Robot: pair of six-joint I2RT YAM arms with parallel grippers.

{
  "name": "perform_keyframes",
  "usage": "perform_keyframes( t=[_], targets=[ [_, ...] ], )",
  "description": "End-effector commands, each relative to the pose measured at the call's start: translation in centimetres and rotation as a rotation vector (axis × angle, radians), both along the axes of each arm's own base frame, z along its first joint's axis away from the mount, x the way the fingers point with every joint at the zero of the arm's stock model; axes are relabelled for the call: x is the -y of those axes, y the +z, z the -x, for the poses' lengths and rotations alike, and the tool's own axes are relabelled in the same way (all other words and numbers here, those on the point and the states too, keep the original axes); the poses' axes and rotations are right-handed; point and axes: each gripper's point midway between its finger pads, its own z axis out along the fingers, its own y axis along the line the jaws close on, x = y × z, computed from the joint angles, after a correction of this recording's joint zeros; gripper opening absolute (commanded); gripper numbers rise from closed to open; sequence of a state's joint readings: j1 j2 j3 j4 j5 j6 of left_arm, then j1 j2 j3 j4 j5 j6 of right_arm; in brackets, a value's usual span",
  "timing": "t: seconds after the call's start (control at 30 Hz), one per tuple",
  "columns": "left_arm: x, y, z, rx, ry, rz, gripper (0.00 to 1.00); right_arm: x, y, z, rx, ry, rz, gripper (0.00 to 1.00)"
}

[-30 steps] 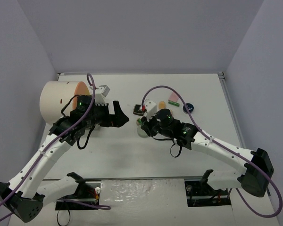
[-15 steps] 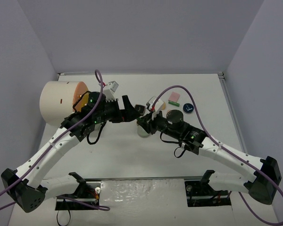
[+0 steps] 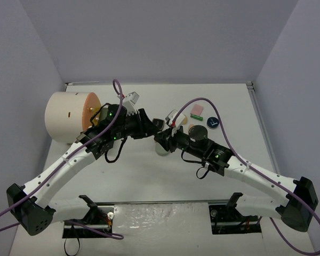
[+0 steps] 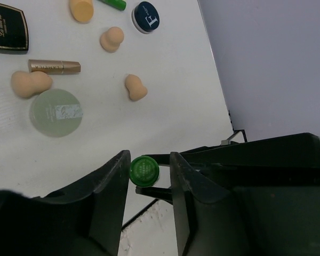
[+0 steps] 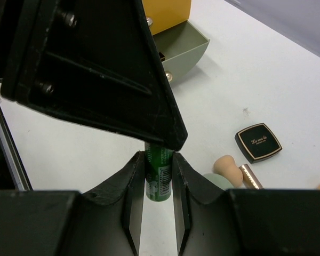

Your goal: Organize the makeup

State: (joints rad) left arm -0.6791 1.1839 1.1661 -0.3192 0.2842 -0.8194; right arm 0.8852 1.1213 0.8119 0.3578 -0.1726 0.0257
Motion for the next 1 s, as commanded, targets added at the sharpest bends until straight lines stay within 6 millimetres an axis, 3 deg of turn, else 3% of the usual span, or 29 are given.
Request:
perform_keyframes(
  t=[0.0,0.1,0.2,0.33,0.5,0.73,0.9,0.97],
  targets=[
    [0.7,3.5,-0.7,0.096,0.015,0.079,0.17,-0.6,3.4,-0.2,0.081,-0.003,-0.099,0.07],
    [0.7,3.4,-0.9,0.099,0.017,0.072,0.02,-0.4,3.3,-0.4,0.082,-0.018,-0.097,0.12],
    [0.6,3.1,-0.9,0.099,0.017,0.061,0.0,-0.1,3.0,-0.6,0.082,-0.036,-0.091,0.23],
    [-0.3,1.9,-1.5,0.102,0.05,-0.013,0.0,0.3,2.7,-0.8,0.078,-0.053,-0.07,0.65],
    [-4.0,0.8,-3.3,0.173,0.159,-0.247,0.0,1.6,1.7,-1.1,0.066,-0.11,-0.03,0.97],
    [-13.8,0.9,-7.8,0.267,0.419,-0.756,0.0,5.5,-0.4,-2.2,0.046,-0.281,0.052,1.0],
    [-19.0,-1.6,-11.5,0.163,0.495,-0.932,0.0,6.6,-1.7,-2.0,0.036,-0.302,0.072,1.0],
    [-20.1,-2.8,-12.6,0.126,0.494,-0.994,0.0,6.8,-2.0,-1.9,0.034,-0.306,0.075,1.0]
  ],
)
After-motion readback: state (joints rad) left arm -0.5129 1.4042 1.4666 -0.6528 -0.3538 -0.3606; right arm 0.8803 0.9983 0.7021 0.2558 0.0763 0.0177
